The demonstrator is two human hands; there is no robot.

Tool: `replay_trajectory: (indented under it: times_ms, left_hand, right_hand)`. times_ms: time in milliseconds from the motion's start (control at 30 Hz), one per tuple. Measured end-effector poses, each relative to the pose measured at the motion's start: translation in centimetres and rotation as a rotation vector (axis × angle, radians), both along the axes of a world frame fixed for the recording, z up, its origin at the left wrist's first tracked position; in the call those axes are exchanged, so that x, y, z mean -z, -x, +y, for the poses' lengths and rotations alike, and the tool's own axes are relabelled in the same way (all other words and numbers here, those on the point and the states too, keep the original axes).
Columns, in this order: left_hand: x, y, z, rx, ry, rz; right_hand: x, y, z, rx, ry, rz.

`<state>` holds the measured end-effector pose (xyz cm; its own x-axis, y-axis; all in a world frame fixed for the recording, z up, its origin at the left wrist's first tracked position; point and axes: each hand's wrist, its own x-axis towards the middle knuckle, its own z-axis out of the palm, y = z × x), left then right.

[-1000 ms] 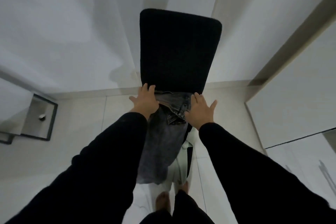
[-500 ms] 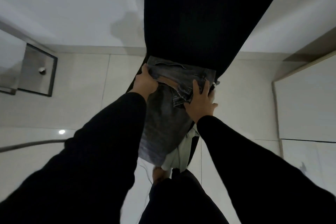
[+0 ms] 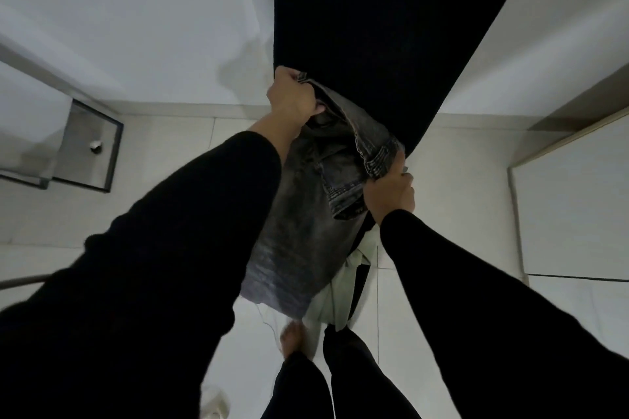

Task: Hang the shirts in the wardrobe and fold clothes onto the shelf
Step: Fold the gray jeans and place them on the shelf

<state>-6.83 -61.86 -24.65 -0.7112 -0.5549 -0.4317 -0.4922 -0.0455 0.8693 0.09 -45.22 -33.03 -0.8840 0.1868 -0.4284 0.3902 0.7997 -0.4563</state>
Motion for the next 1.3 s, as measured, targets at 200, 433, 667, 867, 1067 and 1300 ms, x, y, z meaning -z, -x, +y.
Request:
replay_trajectory:
  times_ms: [200,433,667,867,1067,1300]
  left_hand:
    - [-7.9,-0.1,0.8,0.001,0.053,0.136]
    - [-16.2,-5.4,0.0,-0.194,-0.074,0.25]
    - [-23.1,-15.3,-1.9,-0.159,-0.126,0.368]
    - [-31.0,-22.2,-2.7,-0.038,-0.034,0.563]
    - [-39.0,-26.0,-4.6,0.022,0.096,0.687]
    - [-45.4,-29.0,-4.2,0.047,0.405,0.808]
  right_hand:
    - [-6.2,-0.5,1.2,0.137,0.118,0.023]
    - [-12.1,-5.8,0.5,0.23,0.304,0.08]
    - [-15.9,-15.7,-2.1,0.223,0.378,0.079]
    - [-22.9,-21.7,-2.3,0.299,0.336,0.253]
    - [-34.4,-23.2,3.7,0.277,-0.009,0.597]
    - [-46.1,-24.9,8.5,0.236,-0.166,0.815]
